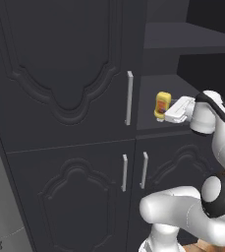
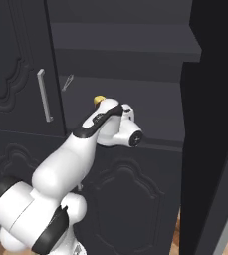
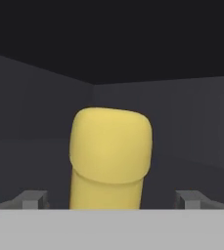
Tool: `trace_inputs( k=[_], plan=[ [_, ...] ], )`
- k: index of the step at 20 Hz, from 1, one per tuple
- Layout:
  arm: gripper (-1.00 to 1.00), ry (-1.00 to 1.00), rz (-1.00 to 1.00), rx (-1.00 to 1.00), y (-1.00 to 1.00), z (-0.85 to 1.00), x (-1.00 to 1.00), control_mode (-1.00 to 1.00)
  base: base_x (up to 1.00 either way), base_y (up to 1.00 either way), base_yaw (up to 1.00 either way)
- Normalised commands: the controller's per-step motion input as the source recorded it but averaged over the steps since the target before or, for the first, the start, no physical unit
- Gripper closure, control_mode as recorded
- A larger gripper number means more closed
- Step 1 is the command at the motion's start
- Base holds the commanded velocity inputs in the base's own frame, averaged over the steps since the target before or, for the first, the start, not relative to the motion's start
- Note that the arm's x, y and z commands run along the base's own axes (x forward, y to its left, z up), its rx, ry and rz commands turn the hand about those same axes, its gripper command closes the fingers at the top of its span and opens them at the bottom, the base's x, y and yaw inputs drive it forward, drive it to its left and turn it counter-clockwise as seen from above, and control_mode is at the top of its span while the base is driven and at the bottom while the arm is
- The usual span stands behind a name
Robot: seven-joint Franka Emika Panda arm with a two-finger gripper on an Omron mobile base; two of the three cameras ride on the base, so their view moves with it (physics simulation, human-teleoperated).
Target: The dining table condiment station is running low on mustard. Refill the condiment station by opening the cabinet and taking the mustard from the cabinet and placing it on the dining table.
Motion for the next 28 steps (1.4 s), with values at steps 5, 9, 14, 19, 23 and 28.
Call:
trace_inputs(
  k=[5, 9, 14, 19, 23, 28],
  plan=[
    [-1.0, 0.0, 0.0, 0.0, 0.03, 0.0, 0.07, -1.0, 0.0, 0.0, 0.0],
    [-1.0, 0.0, 0.0, 0.0, 0.12, -0.05, 0.02, -1.0, 0.0, 0.0, 0.0],
    [1.0, 0.0, 0.0, 0.0, 0.22, -0.1, 0.01, -1.0, 0.0, 0.0, 0.0],
    [1.0, 0.0, 0.01, 0.0, 0.12, -0.05, 0.02, -1.0, 0.0, 0.0, 0.0],
    [1.0, 0.0, 0.0, 0.0, 0.12, 0.0, 0.03, -1.0, 0.0, 0.0, 0.0],
    [1.0, -0.02, -0.01, 0.0, 0.02, 0.36, -0.33, -1.0, 0.0, 0.0, 0.0]
  ],
)
